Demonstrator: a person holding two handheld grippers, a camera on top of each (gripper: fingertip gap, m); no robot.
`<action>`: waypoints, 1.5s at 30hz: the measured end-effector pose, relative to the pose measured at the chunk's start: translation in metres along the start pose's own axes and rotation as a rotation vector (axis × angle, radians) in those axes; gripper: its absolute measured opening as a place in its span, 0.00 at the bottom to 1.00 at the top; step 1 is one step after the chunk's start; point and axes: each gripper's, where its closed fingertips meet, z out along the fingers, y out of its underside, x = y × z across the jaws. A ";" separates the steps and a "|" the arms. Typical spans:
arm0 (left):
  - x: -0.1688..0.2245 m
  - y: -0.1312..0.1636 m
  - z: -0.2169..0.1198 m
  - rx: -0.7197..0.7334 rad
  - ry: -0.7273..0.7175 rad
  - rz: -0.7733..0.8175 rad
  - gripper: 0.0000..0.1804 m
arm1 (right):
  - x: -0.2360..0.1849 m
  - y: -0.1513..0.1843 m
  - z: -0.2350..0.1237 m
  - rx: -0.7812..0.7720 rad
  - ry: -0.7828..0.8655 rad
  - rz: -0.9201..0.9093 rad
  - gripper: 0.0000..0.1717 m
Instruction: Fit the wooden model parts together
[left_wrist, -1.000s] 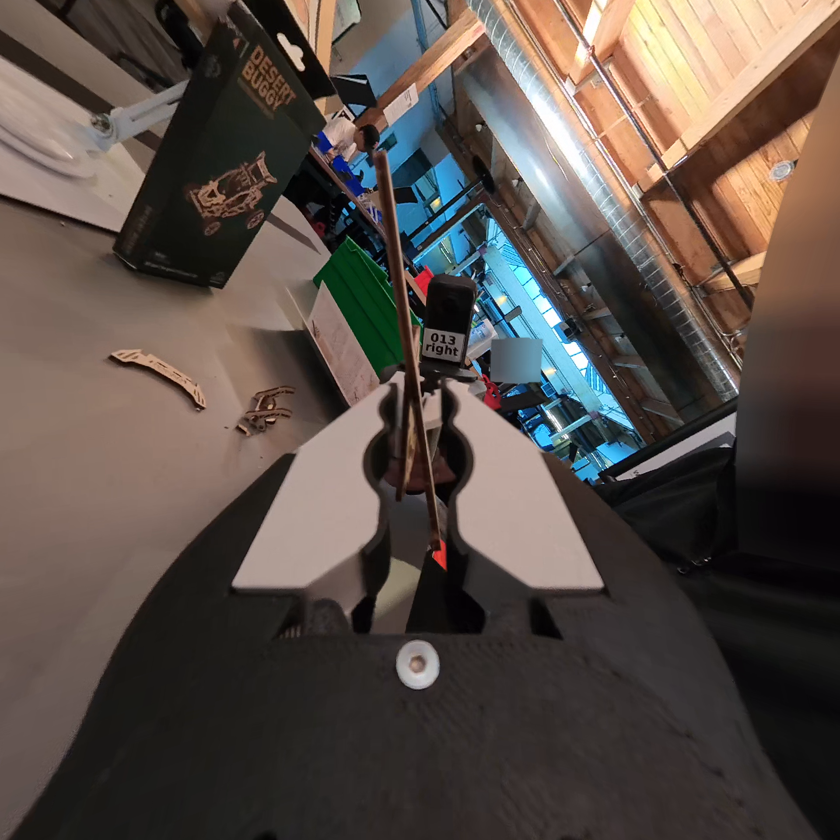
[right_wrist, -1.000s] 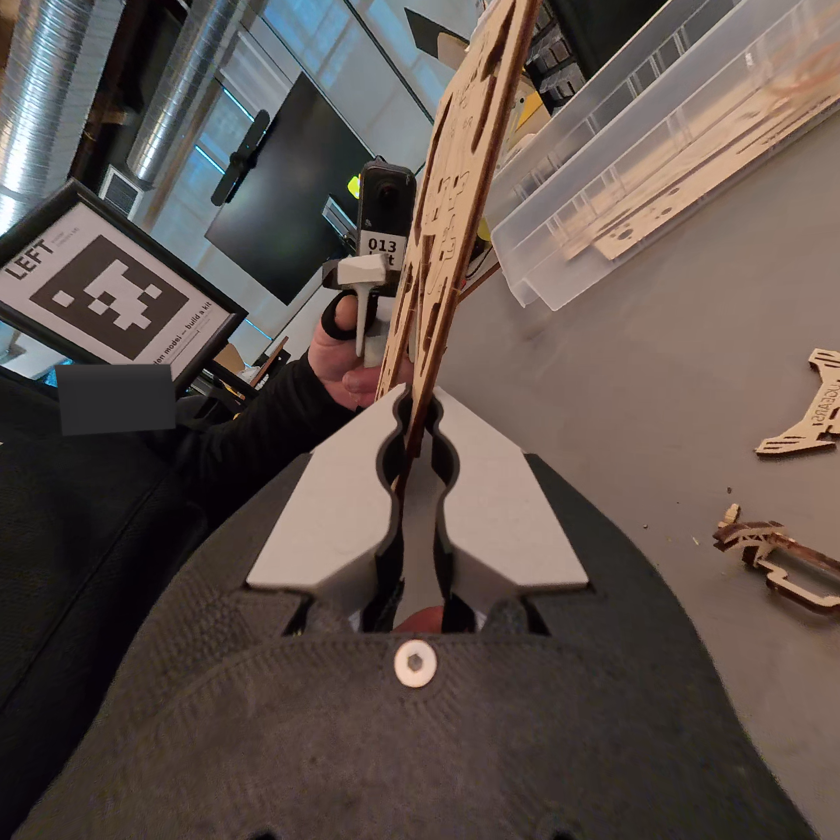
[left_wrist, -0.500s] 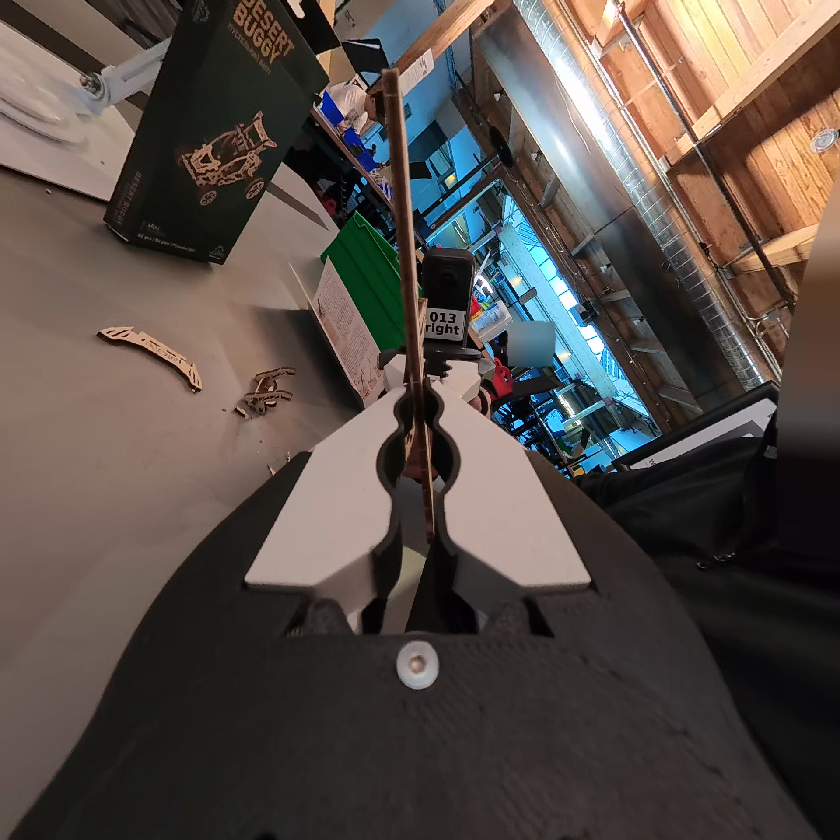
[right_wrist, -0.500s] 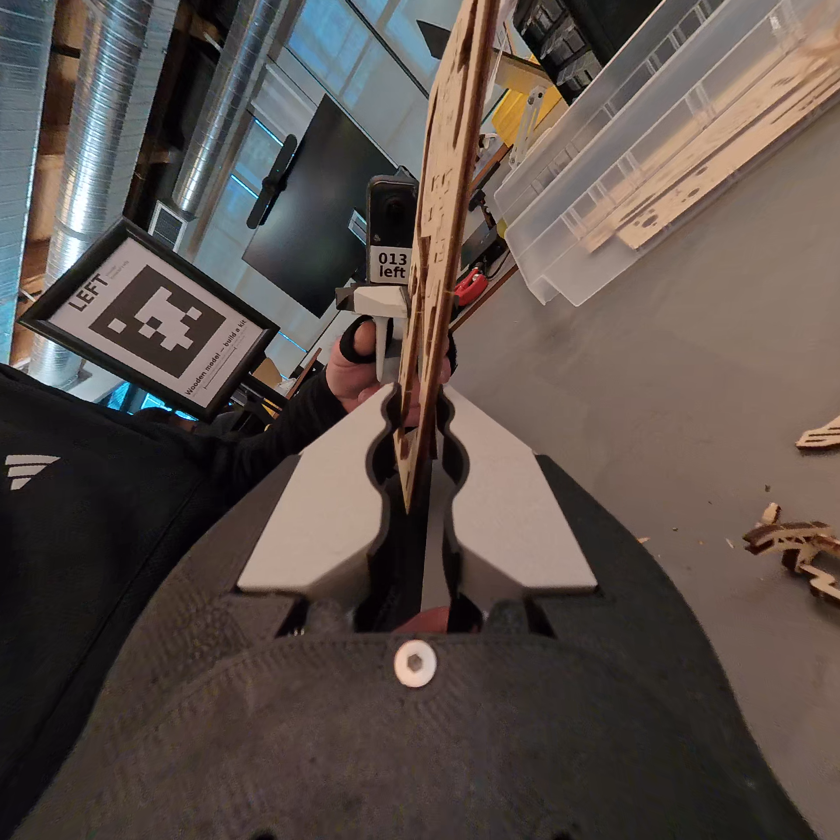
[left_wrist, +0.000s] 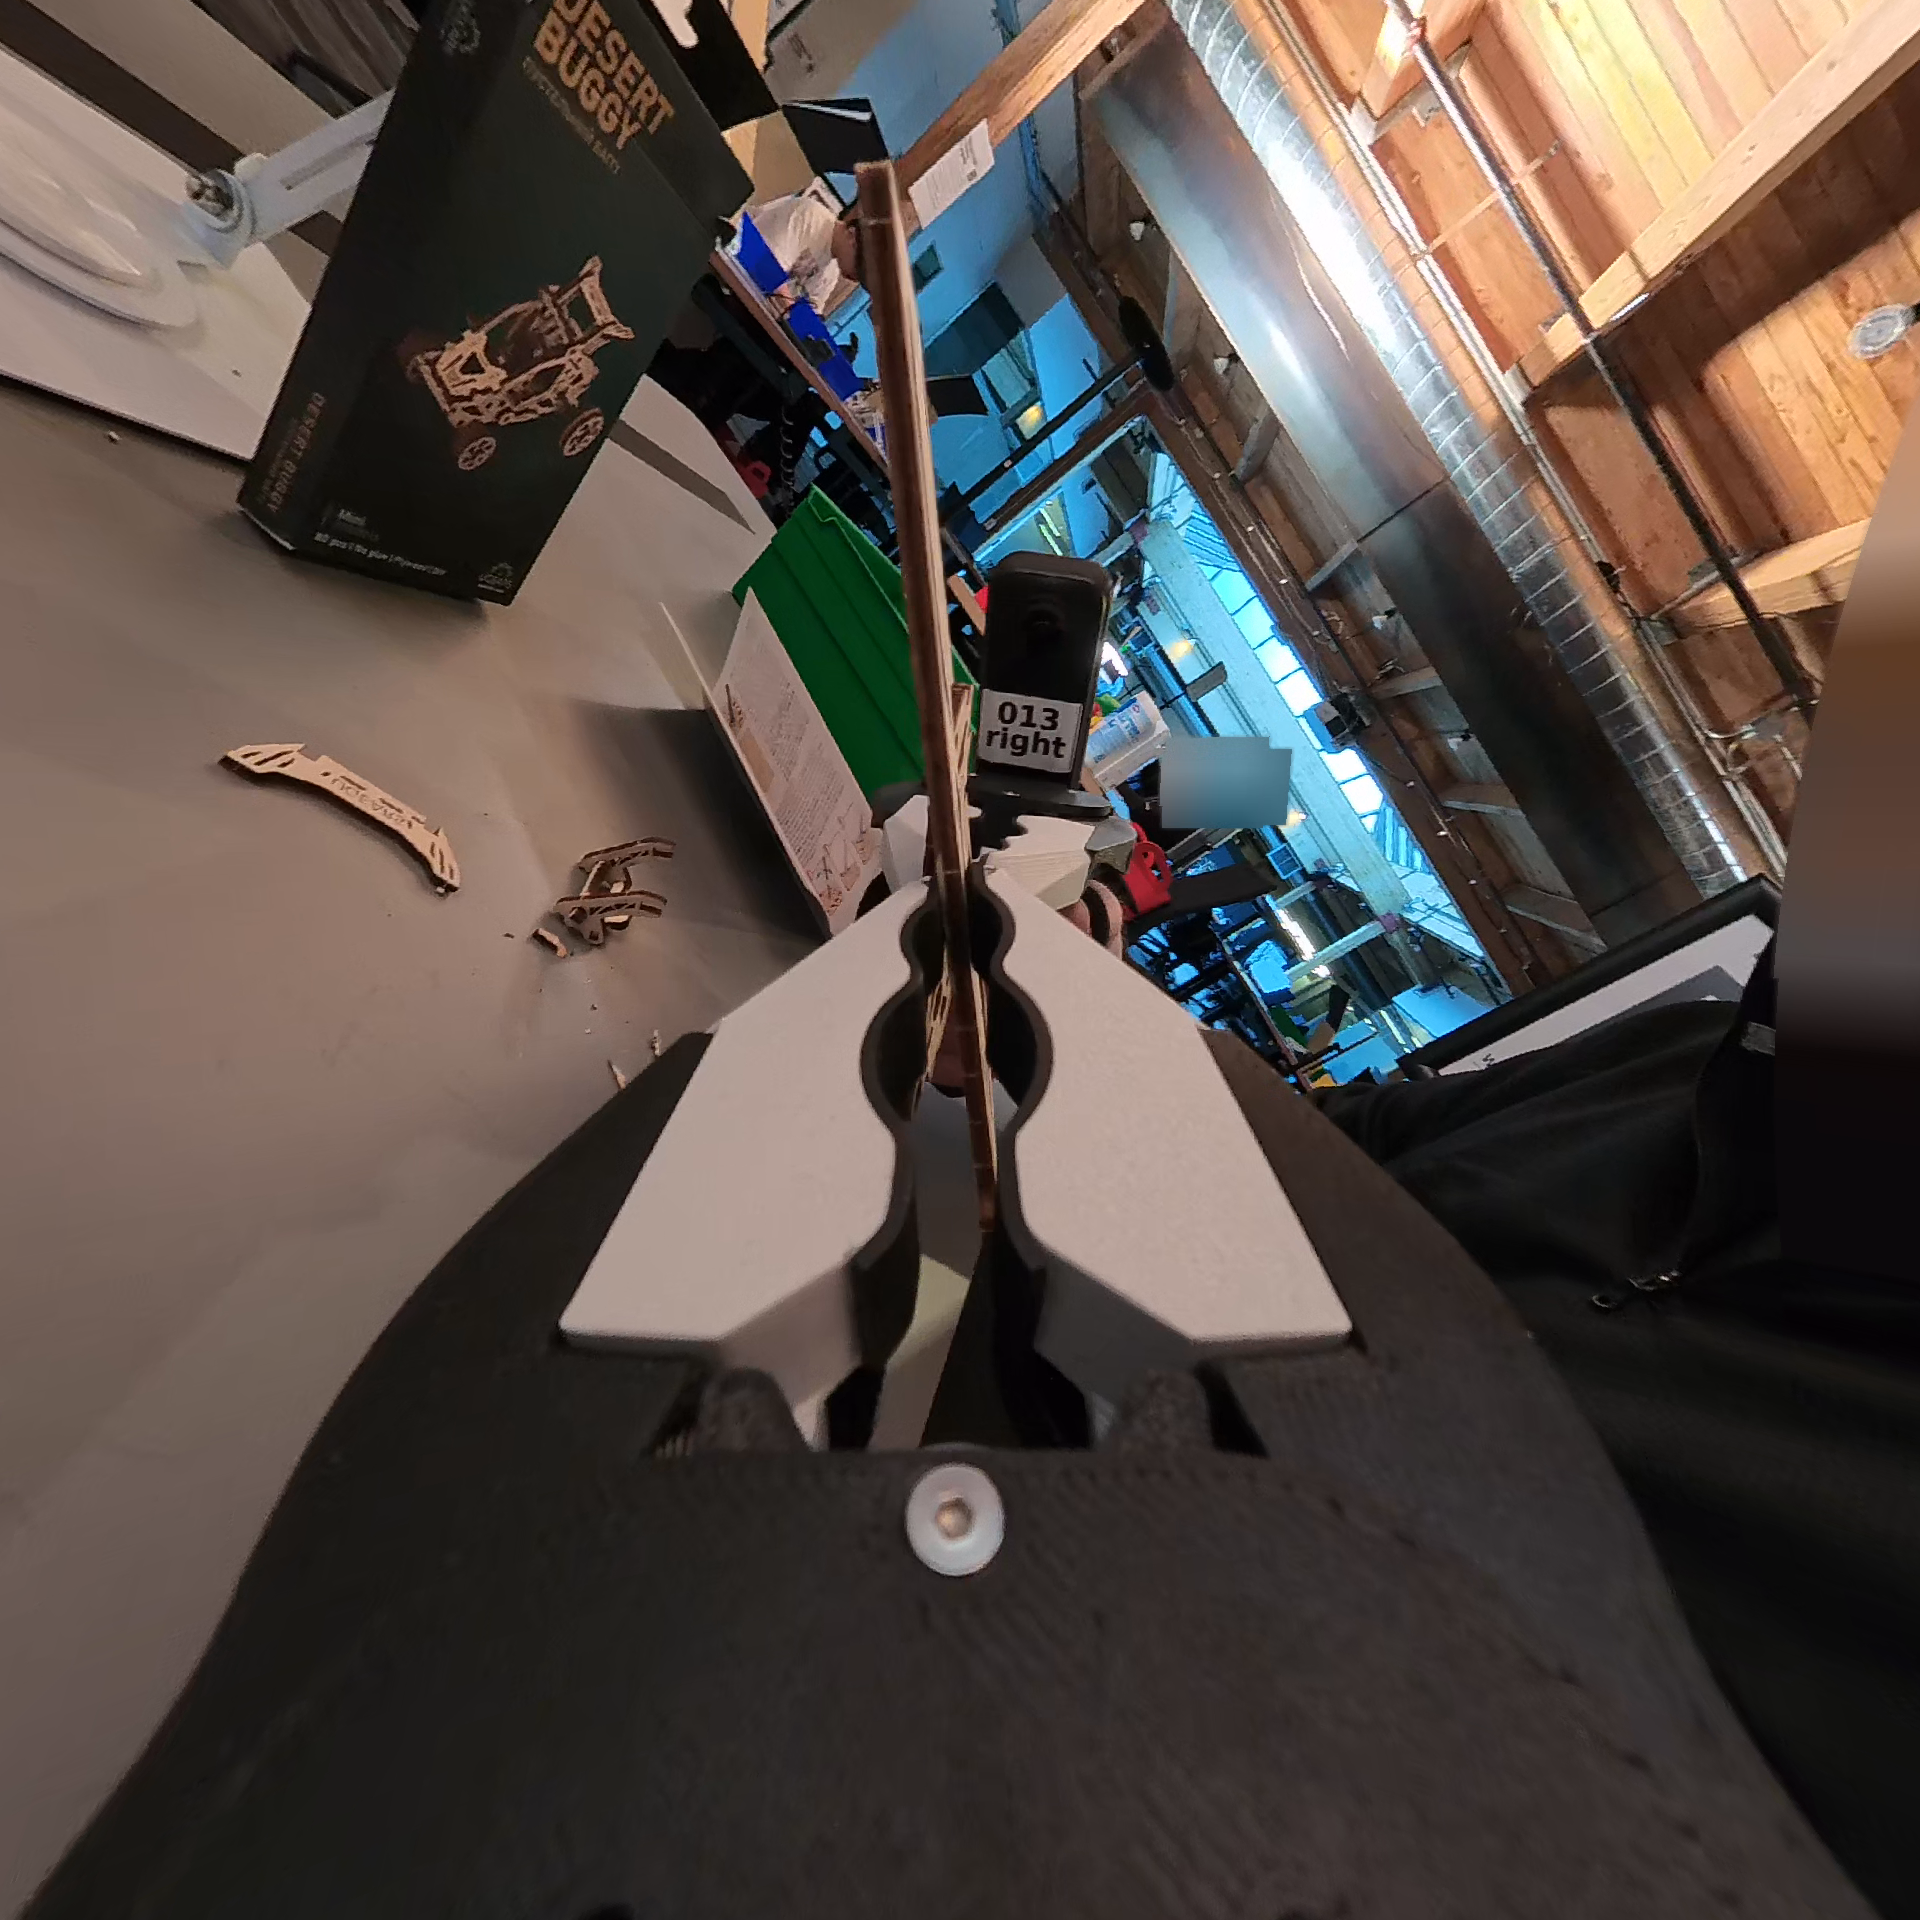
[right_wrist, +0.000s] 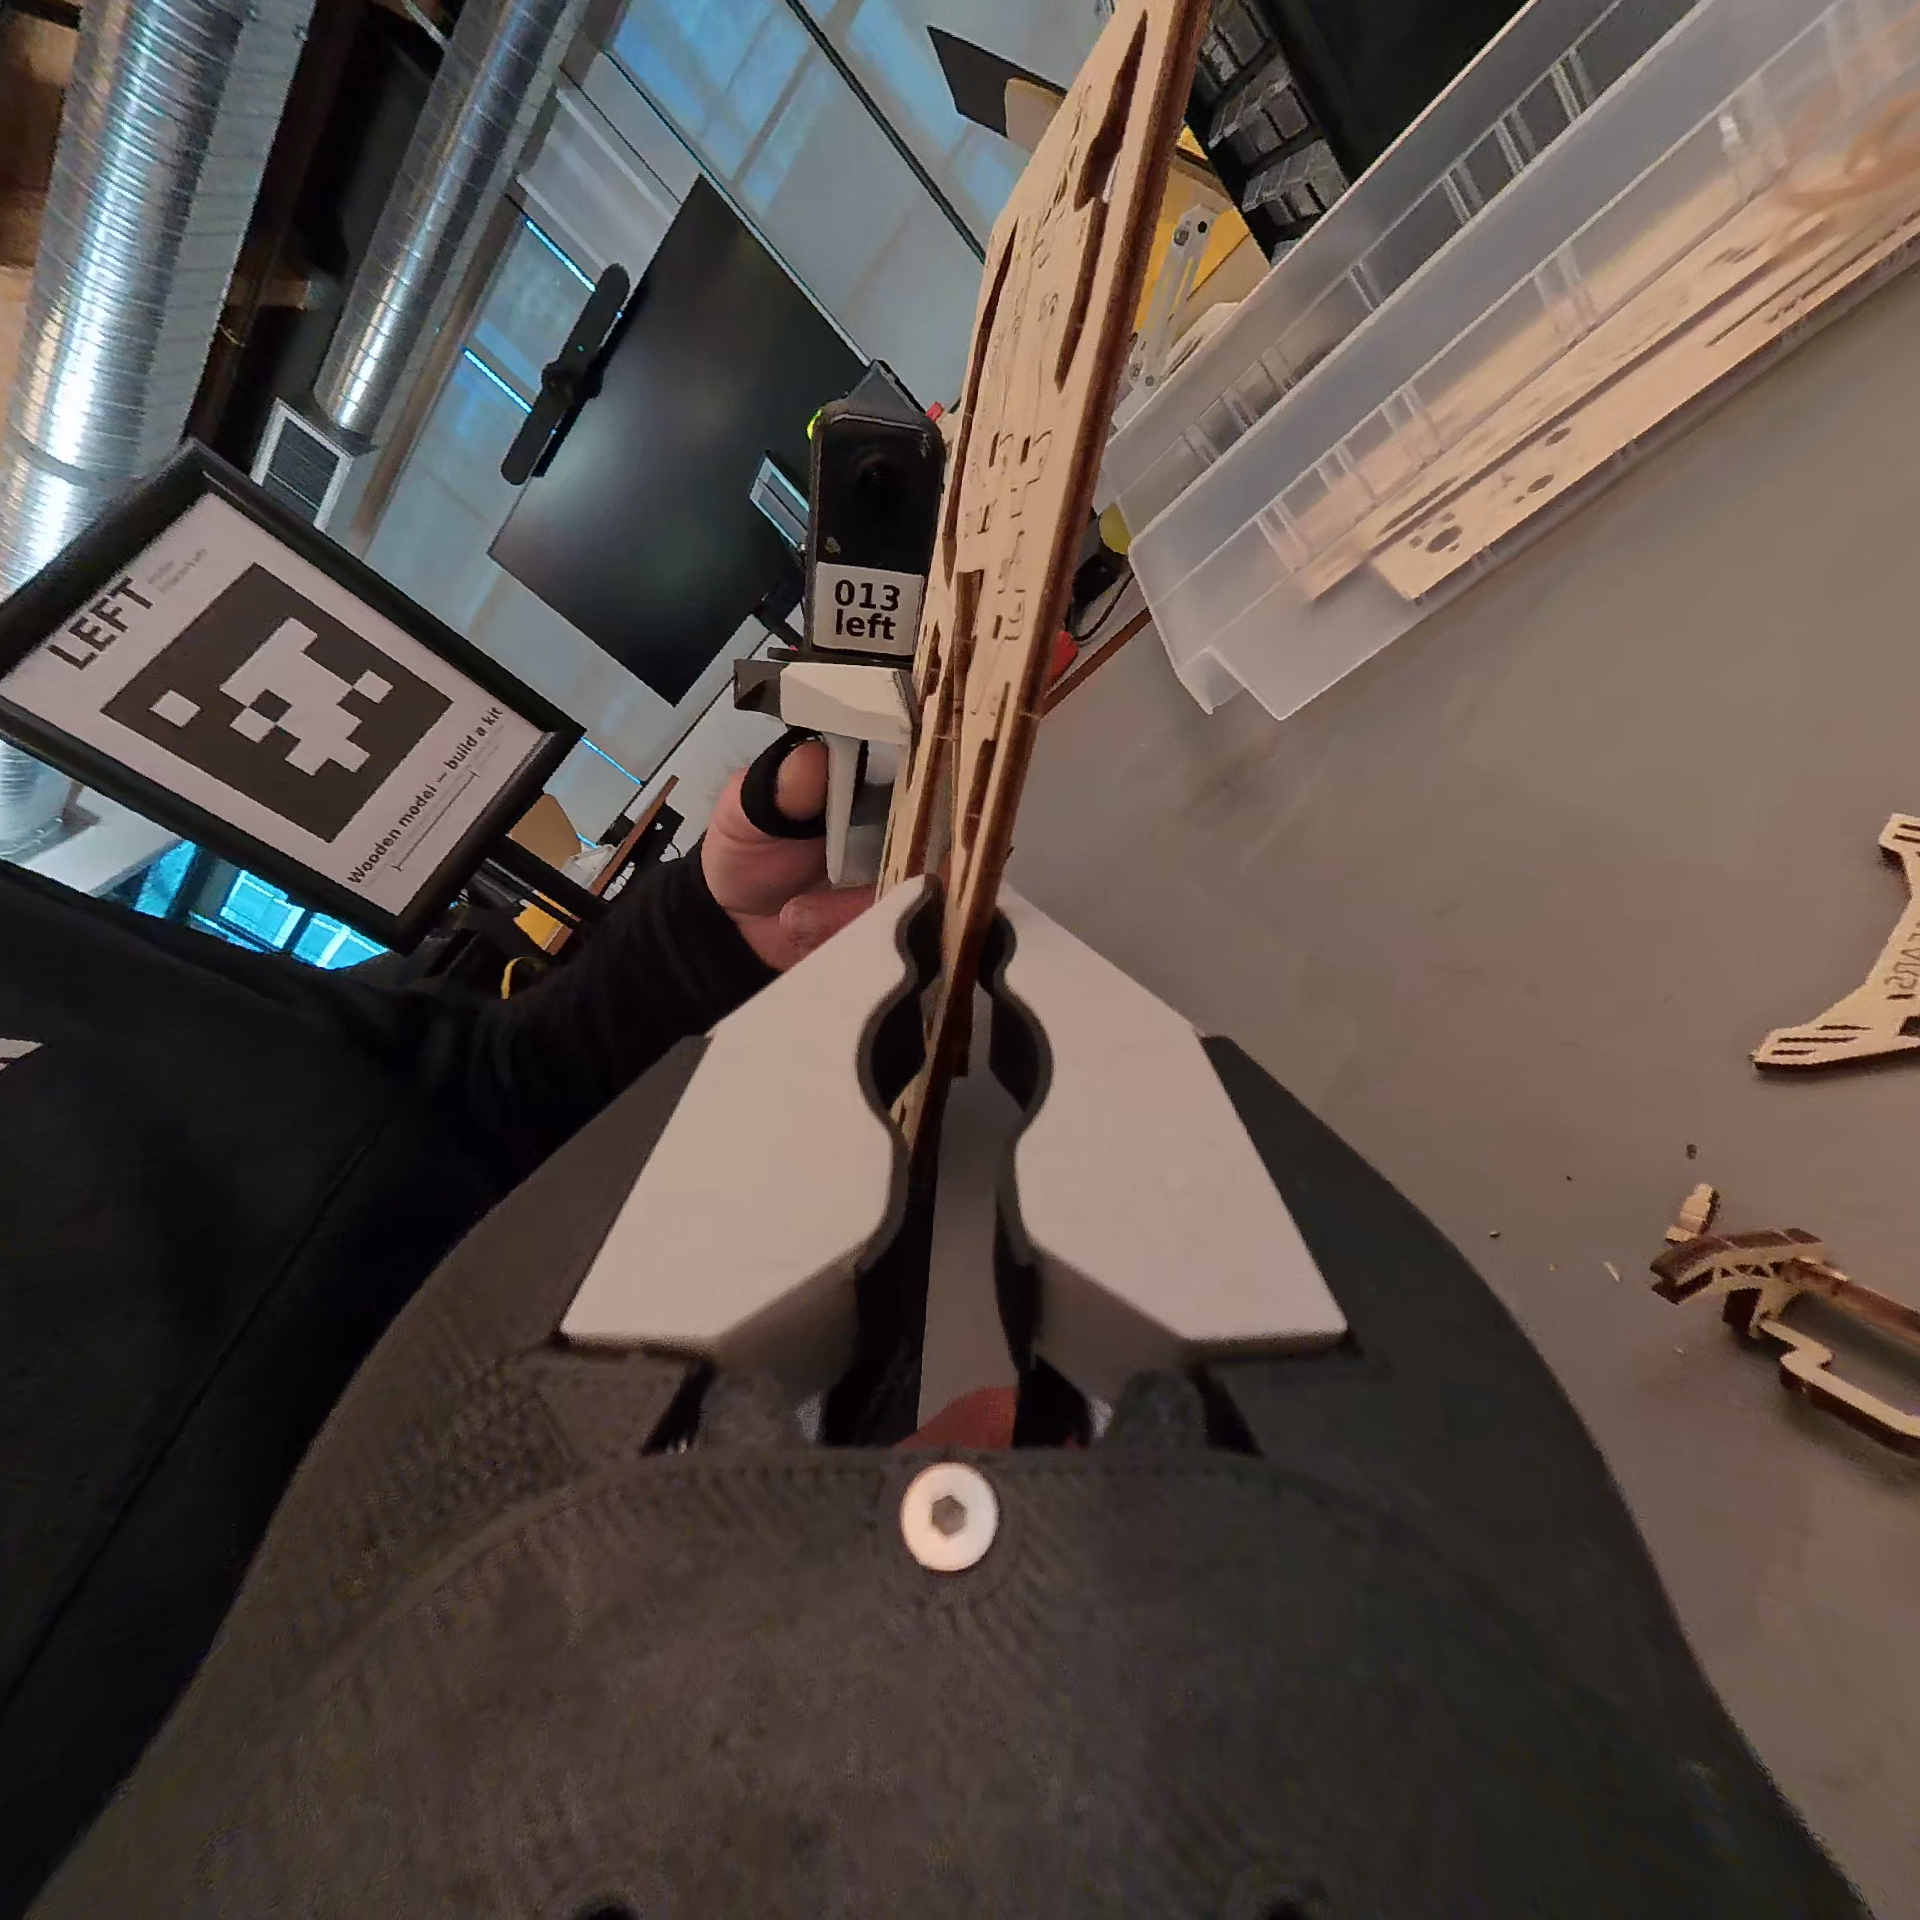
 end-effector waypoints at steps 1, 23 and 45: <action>0.000 0.000 0.000 0.001 -0.006 0.001 0.01 | 0.001 0.000 0.000 0.001 0.004 -0.001 0.01; 0.004 -0.017 -0.015 0.103 0.021 0.027 0.14 | -0.004 0.006 0.005 -0.012 -0.035 0.015 0.01; 0.001 -0.028 -0.023 0.126 -0.074 0.097 0.06 | -0.007 0.018 0.009 -0.049 -0.047 0.010 0.01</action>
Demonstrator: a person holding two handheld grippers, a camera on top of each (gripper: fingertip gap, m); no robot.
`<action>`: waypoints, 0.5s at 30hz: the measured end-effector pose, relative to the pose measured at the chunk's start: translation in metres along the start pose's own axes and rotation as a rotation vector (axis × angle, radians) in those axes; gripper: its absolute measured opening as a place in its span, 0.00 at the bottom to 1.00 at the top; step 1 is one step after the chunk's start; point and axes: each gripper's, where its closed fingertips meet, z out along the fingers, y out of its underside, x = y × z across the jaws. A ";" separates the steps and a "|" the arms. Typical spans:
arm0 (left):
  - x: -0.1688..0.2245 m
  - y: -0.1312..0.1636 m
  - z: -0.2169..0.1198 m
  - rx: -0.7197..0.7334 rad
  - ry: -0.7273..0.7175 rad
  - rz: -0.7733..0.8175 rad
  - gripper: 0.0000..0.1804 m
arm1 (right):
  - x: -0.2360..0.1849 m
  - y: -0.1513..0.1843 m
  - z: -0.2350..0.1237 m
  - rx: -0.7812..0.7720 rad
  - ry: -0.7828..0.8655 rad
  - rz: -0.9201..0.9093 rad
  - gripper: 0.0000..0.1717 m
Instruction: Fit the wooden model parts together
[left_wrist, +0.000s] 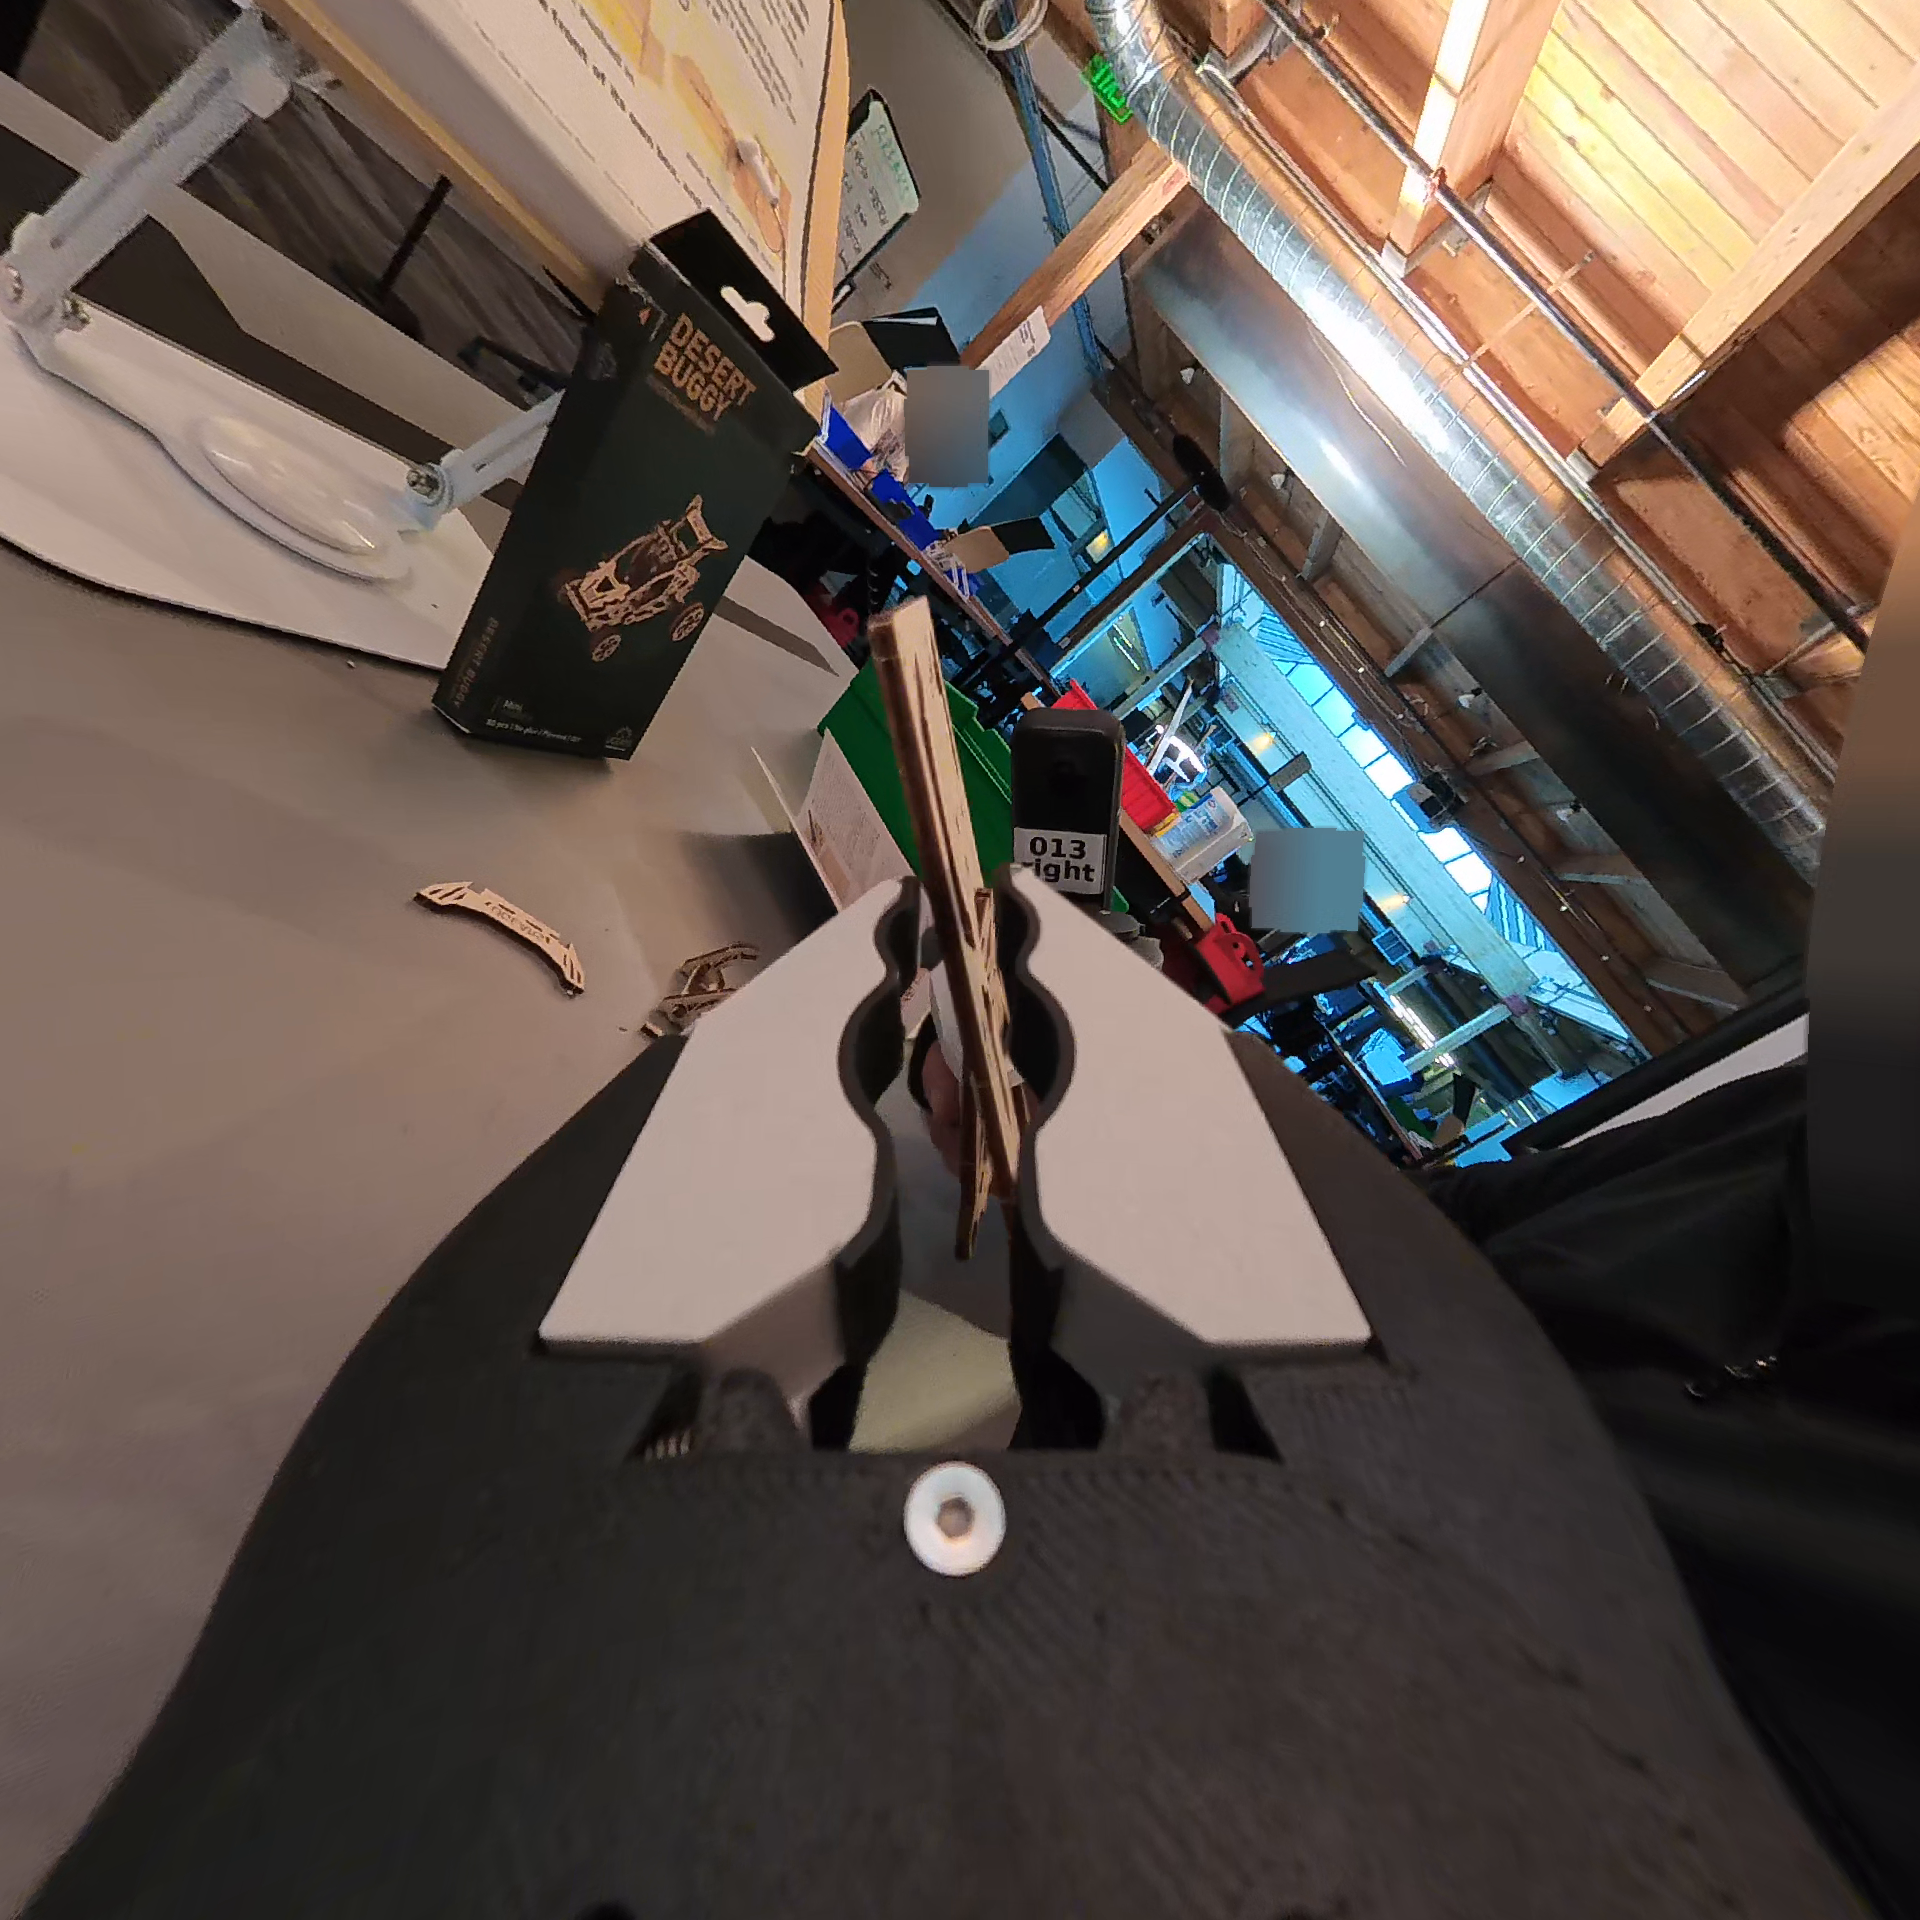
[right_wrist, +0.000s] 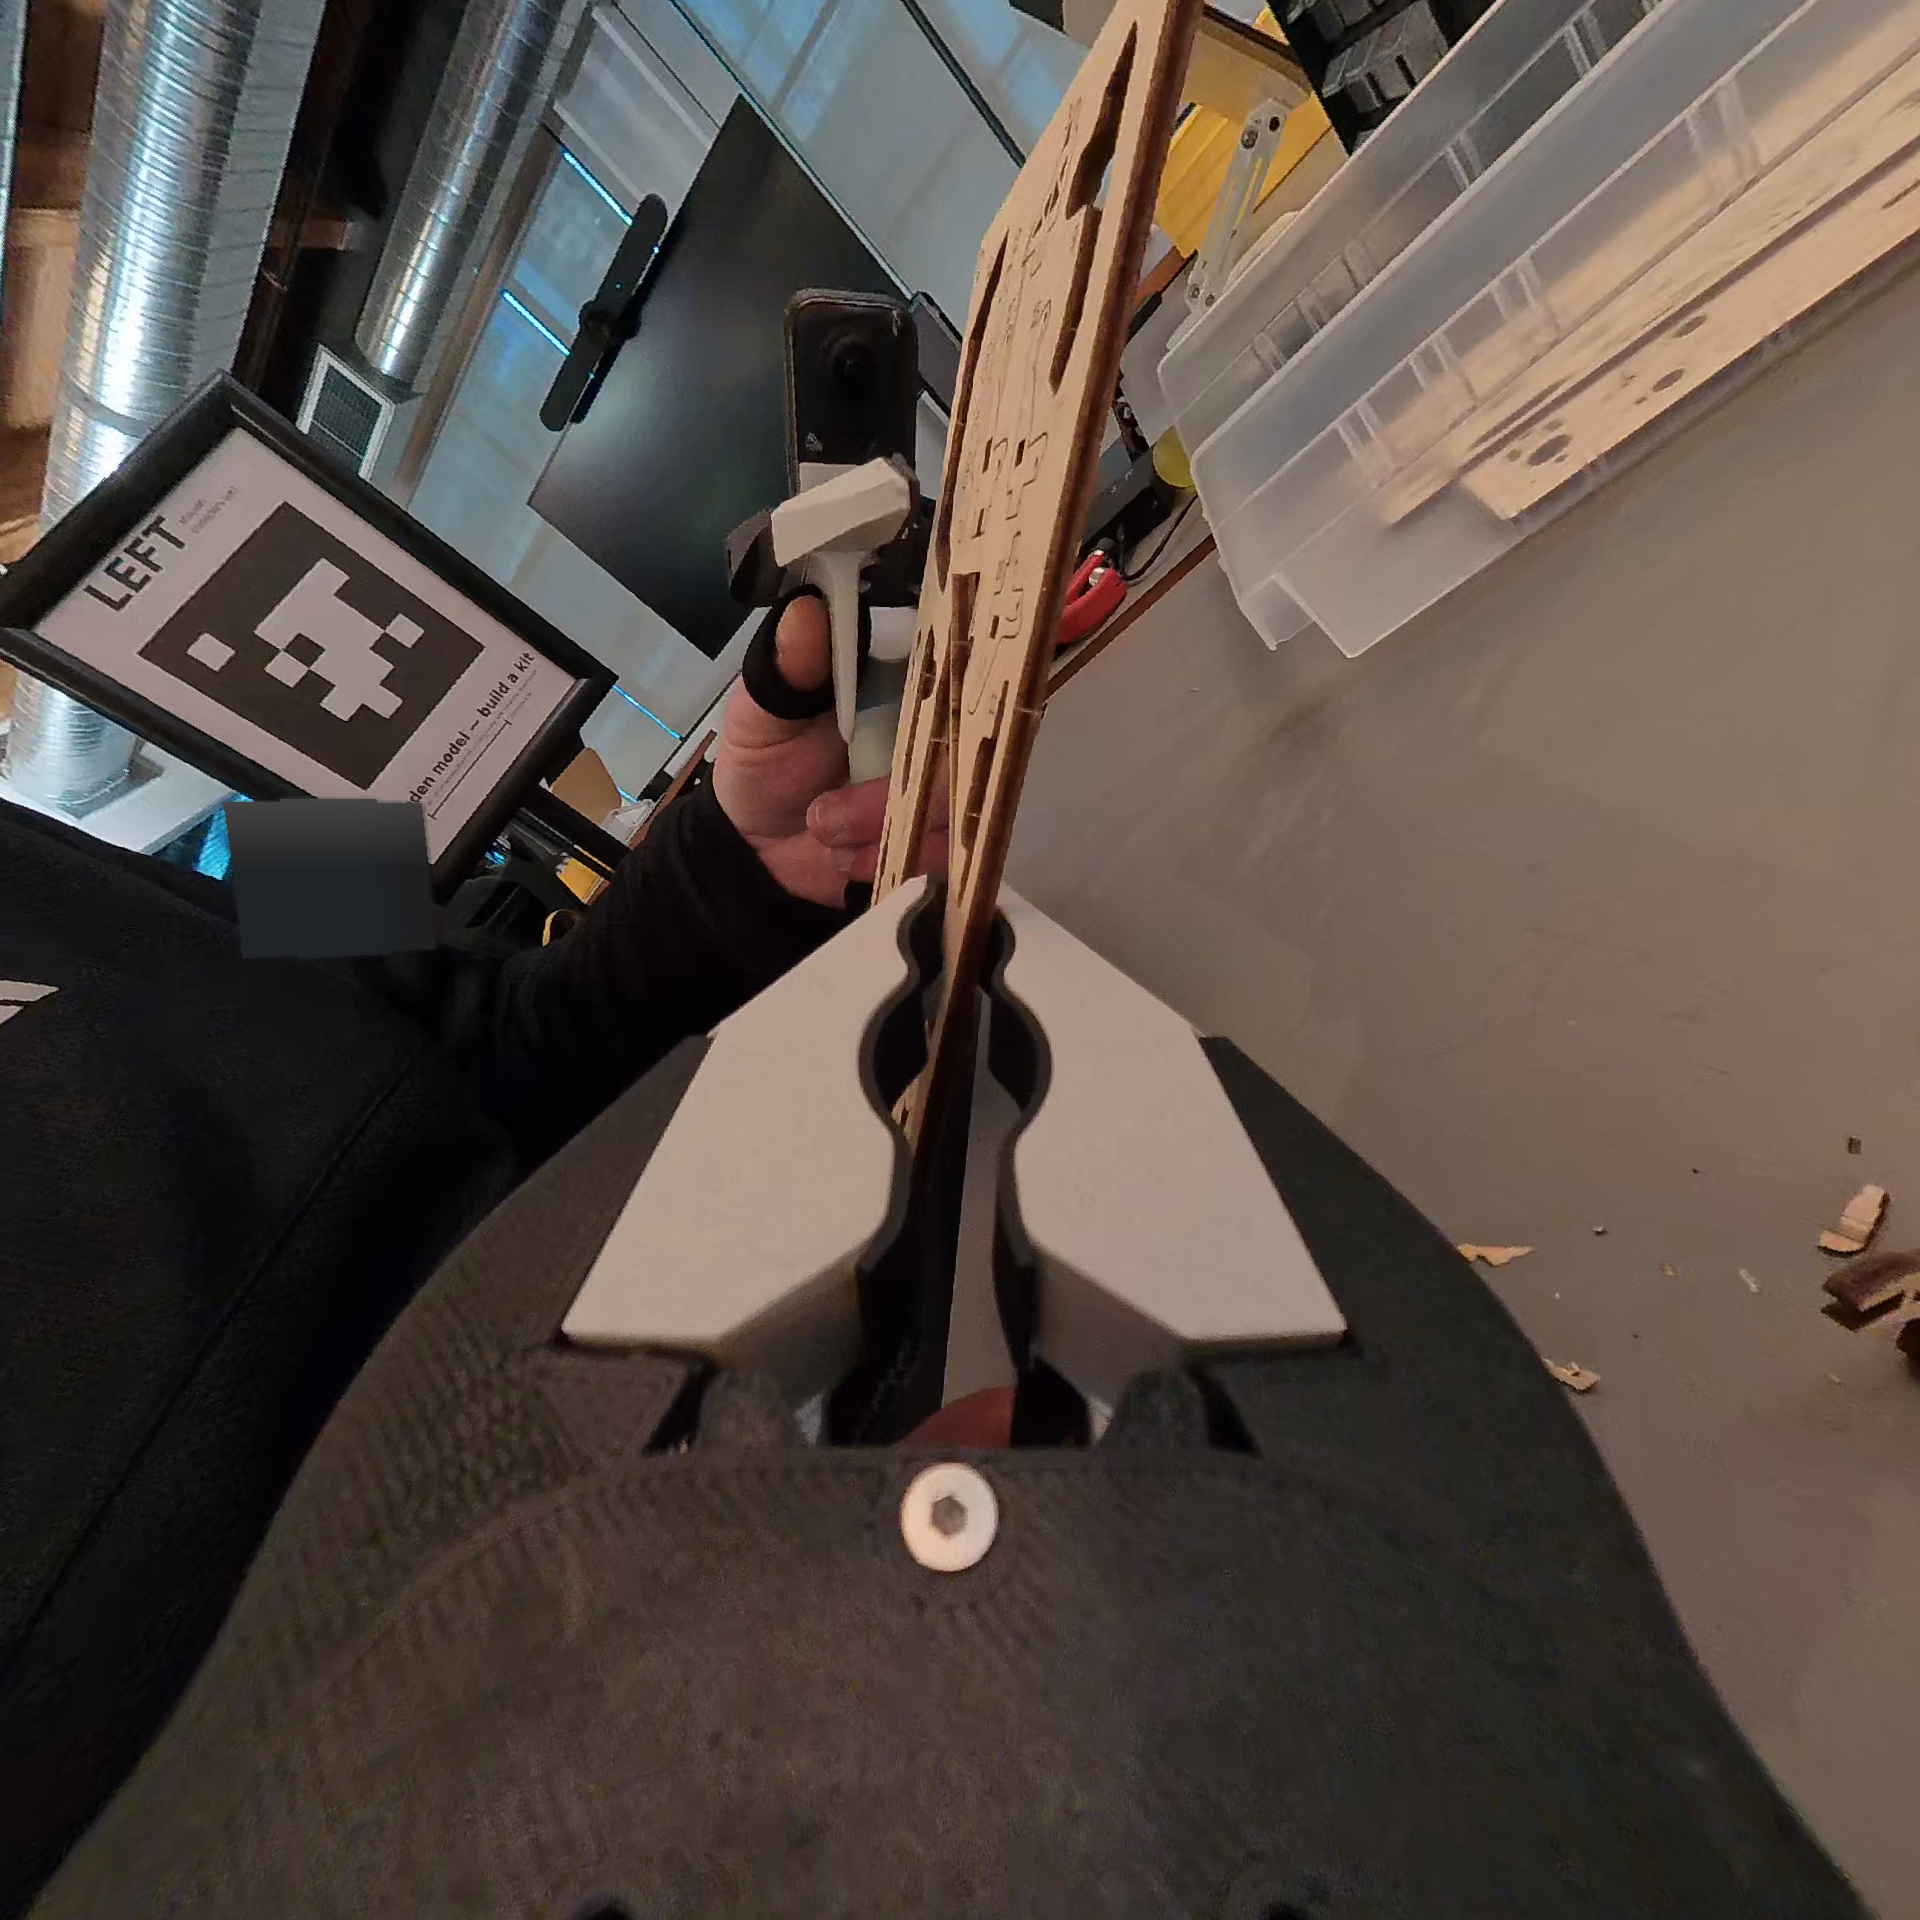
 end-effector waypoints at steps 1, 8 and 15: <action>-0.001 0.001 -0.001 -0.007 -0.006 0.004 0.05 | 0.001 0.001 0.000 -0.002 0.008 -0.003 0.01; -0.021 0.017 -0.019 -0.072 -0.119 0.023 0.01 | 0.008 0.017 0.007 -0.062 0.122 -0.068 0.19; -0.070 0.041 -0.034 -0.124 -0.266 -0.088 0.00 | 0.031 0.018 -0.028 -0.149 0.407 -0.274 0.22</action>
